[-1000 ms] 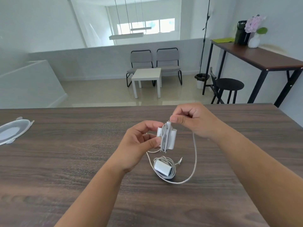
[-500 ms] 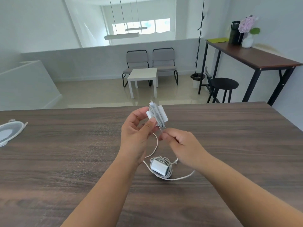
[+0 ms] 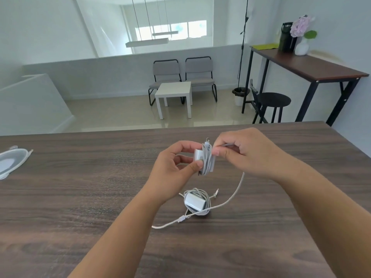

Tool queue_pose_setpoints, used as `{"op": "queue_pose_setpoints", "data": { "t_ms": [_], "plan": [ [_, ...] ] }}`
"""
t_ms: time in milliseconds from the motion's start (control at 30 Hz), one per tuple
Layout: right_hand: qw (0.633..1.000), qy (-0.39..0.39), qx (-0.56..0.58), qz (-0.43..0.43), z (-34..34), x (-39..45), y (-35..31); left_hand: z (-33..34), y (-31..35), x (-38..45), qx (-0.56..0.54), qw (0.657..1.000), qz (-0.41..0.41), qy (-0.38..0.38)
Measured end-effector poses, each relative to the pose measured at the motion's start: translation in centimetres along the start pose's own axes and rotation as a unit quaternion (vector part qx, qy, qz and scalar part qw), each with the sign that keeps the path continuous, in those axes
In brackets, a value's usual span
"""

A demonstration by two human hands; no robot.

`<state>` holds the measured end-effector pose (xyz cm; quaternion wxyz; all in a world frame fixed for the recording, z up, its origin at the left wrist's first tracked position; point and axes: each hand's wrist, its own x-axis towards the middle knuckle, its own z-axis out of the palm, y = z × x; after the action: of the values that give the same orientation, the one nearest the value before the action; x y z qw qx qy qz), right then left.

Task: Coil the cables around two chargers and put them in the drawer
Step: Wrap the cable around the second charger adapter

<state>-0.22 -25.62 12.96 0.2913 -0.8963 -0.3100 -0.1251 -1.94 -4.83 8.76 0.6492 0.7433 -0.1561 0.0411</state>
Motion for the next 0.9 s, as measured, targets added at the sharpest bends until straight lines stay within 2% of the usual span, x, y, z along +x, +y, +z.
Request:
{"op": "queue_pose_setpoints", "data": {
  "t_ms": [100,267,400,500,567,633,733,900],
  "plan": [
    [0.996,0.010,0.084,0.039,0.1,0.4,0.3,-0.5,0.2,-0.4,-0.037,0.999,-0.002,-0.036],
    [0.975,0.013,0.217,0.044,1.4,0.9,0.2,-0.8,-0.3,-0.9,-0.160,0.985,0.003,-0.068],
    [0.905,0.017,0.407,0.123,4.1,0.5,0.7,-0.4,-0.8,-0.8,-0.239,0.969,0.001,-0.066],
    [0.870,-0.006,0.459,0.178,6.9,-0.3,0.7,-0.1,-0.8,-0.8,-0.293,0.954,-0.010,-0.055],
    [0.853,-0.004,0.480,0.203,8.1,-1.0,0.2,0.3,-0.7,-0.7,-0.303,0.953,-0.012,-0.018],
    [0.875,0.007,0.440,0.203,8.6,-1.4,-0.4,0.8,-0.8,-0.6,-0.309,0.950,-0.018,0.033],
    [0.950,0.006,0.265,0.167,8.9,-2.1,-0.7,1.1,-1.0,-0.3,-0.317,0.943,-0.032,0.096],
    [0.992,-0.022,0.065,0.109,6.8,-2.5,-0.9,0.9,-0.9,0.4,-0.243,0.958,-0.028,0.153]
  ]
}}
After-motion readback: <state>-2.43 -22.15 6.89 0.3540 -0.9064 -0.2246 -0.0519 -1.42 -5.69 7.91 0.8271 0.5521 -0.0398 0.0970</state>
